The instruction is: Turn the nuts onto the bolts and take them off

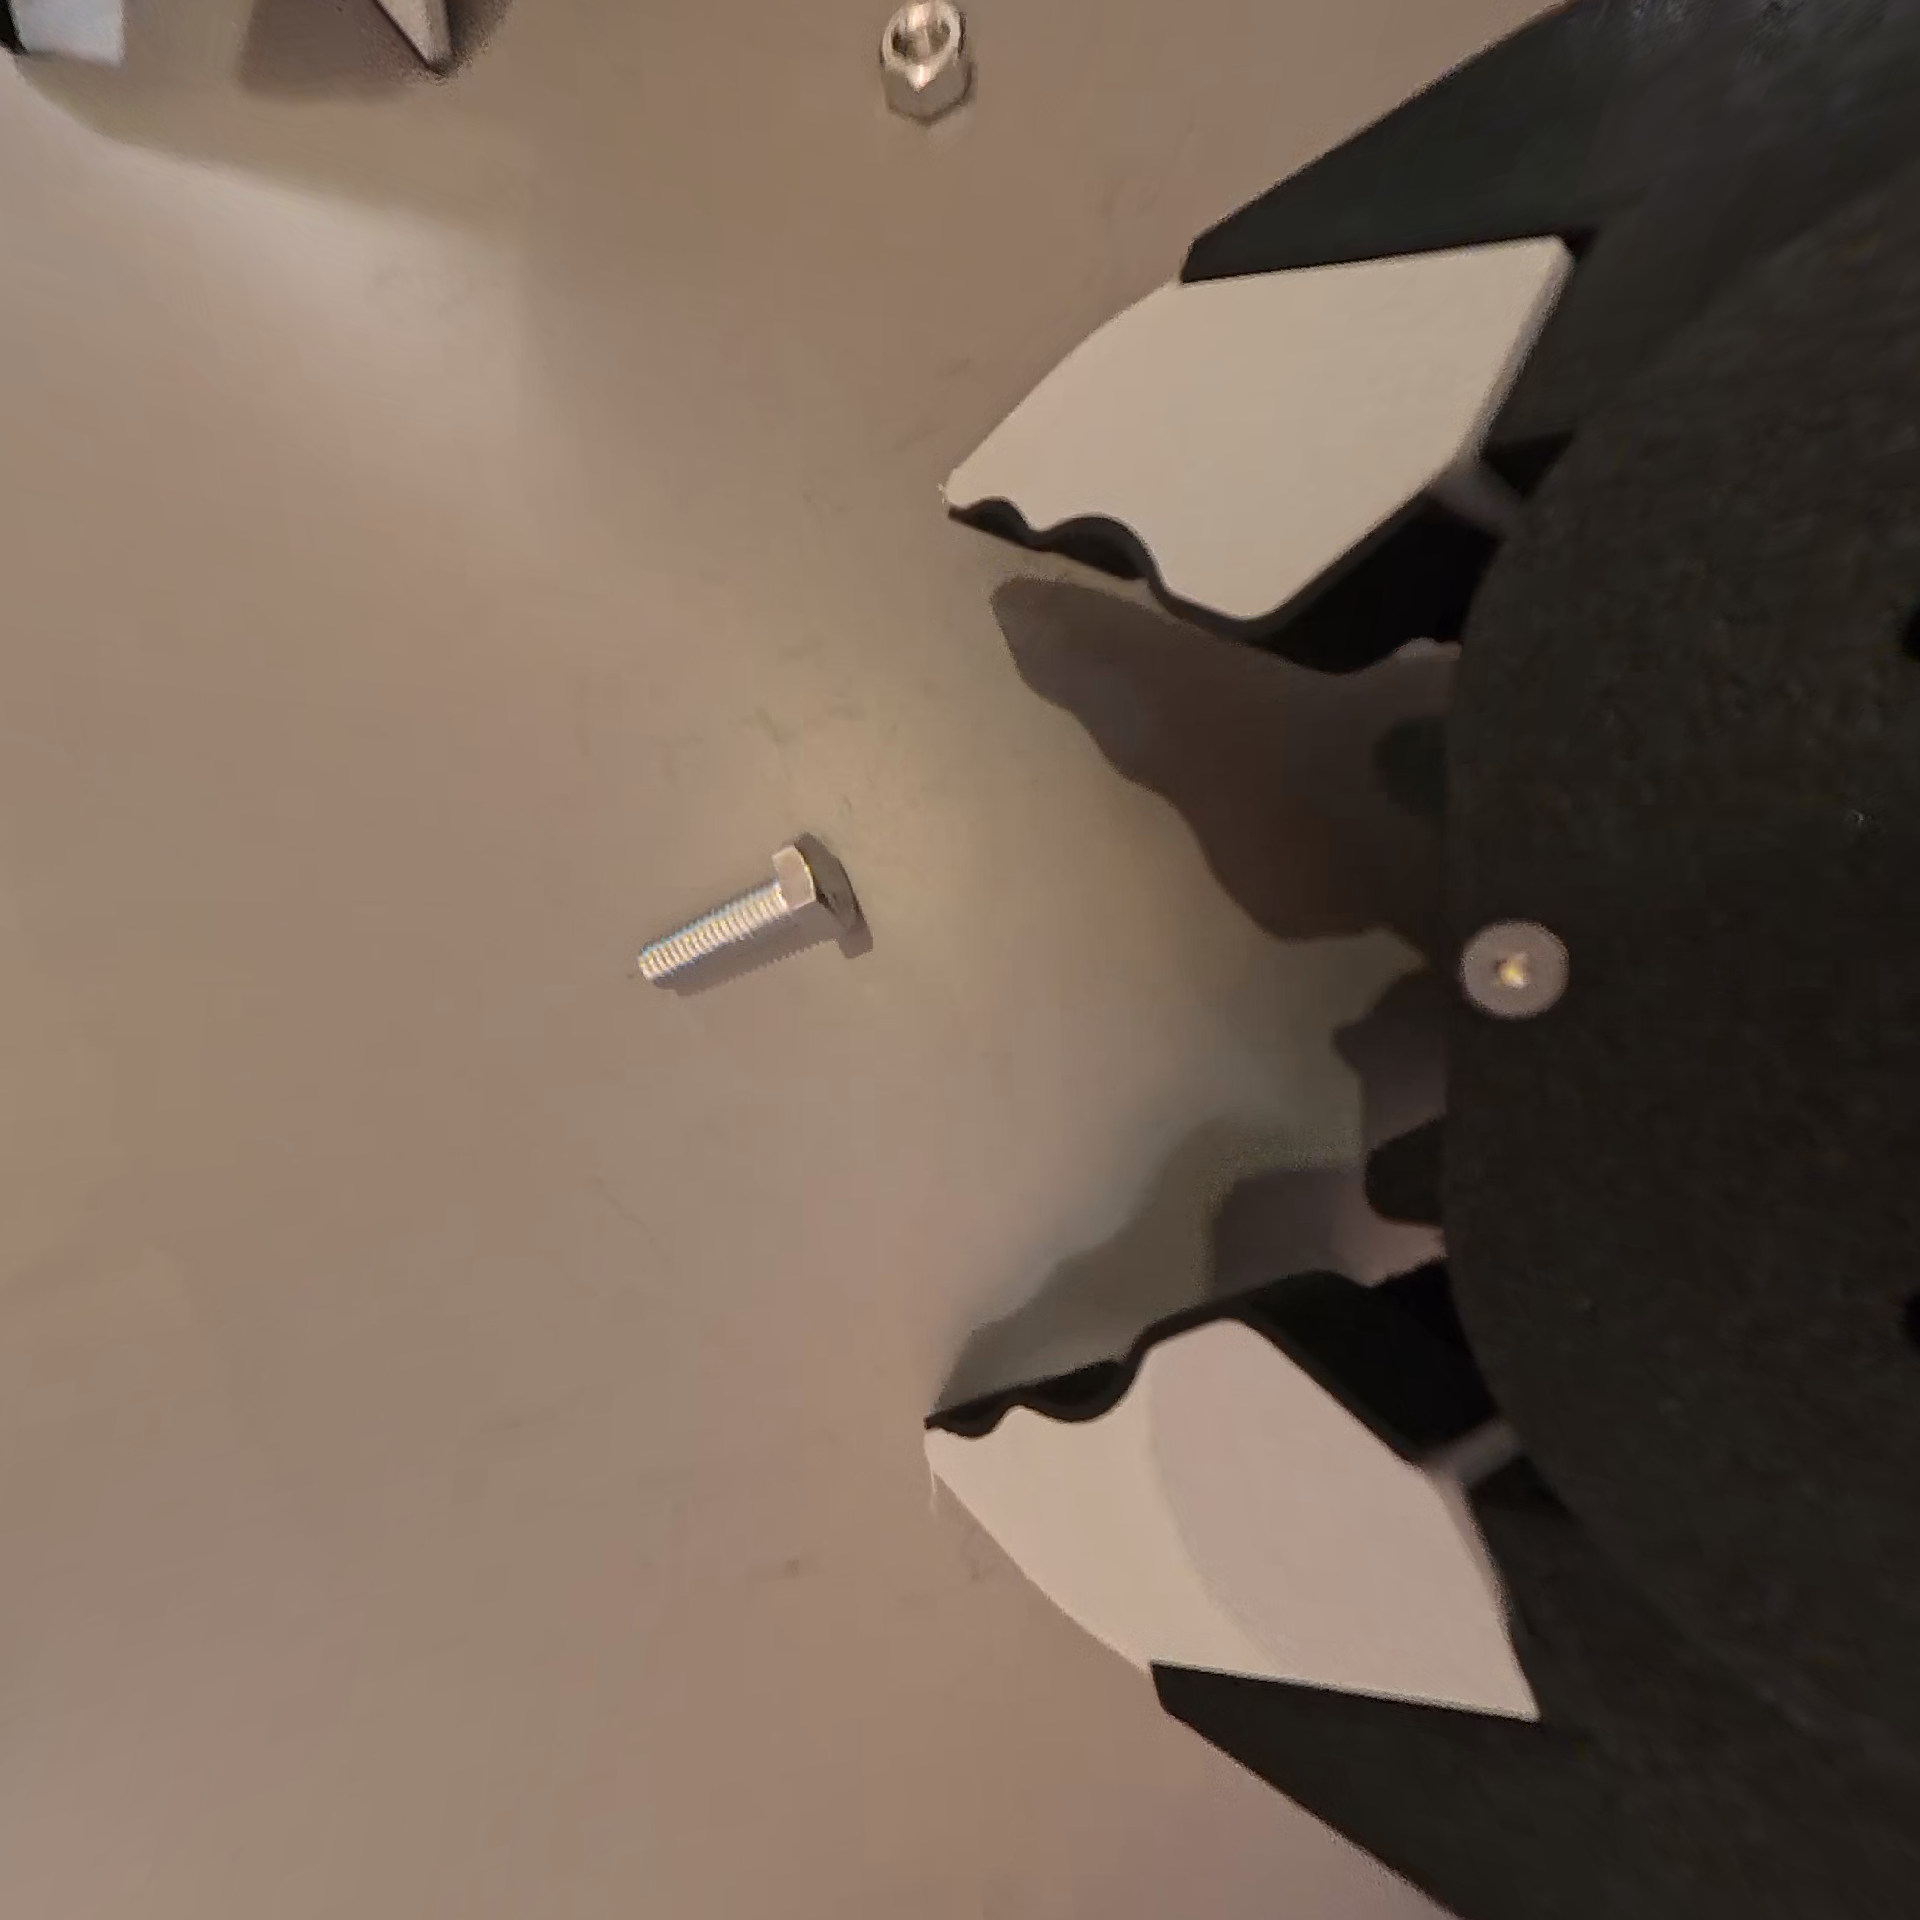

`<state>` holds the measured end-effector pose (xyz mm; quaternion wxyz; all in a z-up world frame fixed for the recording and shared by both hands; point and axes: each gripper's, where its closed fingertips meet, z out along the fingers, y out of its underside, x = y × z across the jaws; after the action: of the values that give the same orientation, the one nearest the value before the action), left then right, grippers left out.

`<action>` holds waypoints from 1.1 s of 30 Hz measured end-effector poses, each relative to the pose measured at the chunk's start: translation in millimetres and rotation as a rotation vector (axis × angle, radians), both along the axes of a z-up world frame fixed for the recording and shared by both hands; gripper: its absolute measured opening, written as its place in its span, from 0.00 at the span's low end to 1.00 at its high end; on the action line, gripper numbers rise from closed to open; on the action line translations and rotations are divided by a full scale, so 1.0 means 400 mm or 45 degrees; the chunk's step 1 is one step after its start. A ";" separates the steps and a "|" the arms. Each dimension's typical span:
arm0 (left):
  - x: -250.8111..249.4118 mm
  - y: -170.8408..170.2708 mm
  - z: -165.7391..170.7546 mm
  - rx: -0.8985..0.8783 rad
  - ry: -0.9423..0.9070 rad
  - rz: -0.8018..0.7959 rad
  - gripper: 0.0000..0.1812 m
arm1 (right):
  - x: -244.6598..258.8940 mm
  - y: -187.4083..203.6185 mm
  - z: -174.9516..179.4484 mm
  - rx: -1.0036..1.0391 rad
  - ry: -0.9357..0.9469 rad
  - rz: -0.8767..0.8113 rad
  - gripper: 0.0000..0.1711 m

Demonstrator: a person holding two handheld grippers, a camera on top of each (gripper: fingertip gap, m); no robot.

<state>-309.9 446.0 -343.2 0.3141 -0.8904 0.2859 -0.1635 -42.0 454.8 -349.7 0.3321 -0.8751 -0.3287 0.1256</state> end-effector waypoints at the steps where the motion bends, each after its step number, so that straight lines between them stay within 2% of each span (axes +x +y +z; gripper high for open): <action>1: 0.000 -0.004 0.006 -0.024 -0.031 0.004 0.81 | -0.003 -0.002 -0.001 -0.004 0.002 0.019 0.73; 5: -0.008 -0.018 0.050 -0.036 -0.135 0.051 0.81 | -0.004 0.005 0.029 0.036 0.099 0.008 0.78; 7: -0.018 -0.017 0.086 0.048 -0.132 0.056 0.81 | 0.015 0.006 0.090 0.182 0.144 -0.013 0.76; 9: -0.029 -0.006 0.129 0.155 -0.117 0.076 0.81 | 0.035 -0.003 0.163 0.335 0.209 -0.037 0.79; 11: -0.023 0.003 0.177 0.260 -0.168 0.087 0.78 | 0.057 -0.022 0.243 0.511 0.282 -0.038 0.77; 12: -0.013 0.005 0.198 0.311 -0.215 0.073 0.73 | 0.069 -0.033 0.282 0.618 0.315 -0.029 0.72; 14: 0.013 0.001 0.229 0.386 -0.289 0.016 0.56 | 0.084 -0.057 0.357 0.852 0.392 0.007 0.64; 15: 0.021 0.001 0.234 0.404 -0.299 0.001 0.49 | 0.087 -0.069 0.373 0.886 0.415 0.021 0.62; 16: 0.025 0.000 0.228 0.402 -0.286 -0.010 0.46 | 0.089 -0.077 0.373 0.865 0.423 0.023 0.62; 22: 0.018 -0.009 0.108 0.166 -0.069 0.026 0.41 | 0.080 -0.118 0.296 0.615 0.397 0.002 0.62; 26: 0.042 -0.010 0.071 -0.011 -0.095 0.045 0.40 | 0.077 -0.139 0.259 0.564 0.345 0.008 0.61; 33: 0.046 0.019 0.030 -0.045 0.032 0.098 0.39 | 0.060 -0.168 0.235 0.521 0.416 -0.002 0.61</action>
<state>-291.5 453.5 -331.0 0.3007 -0.9082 0.2524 -0.1451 -18.1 387.5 -255.7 0.5510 -0.7581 -0.2887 0.1958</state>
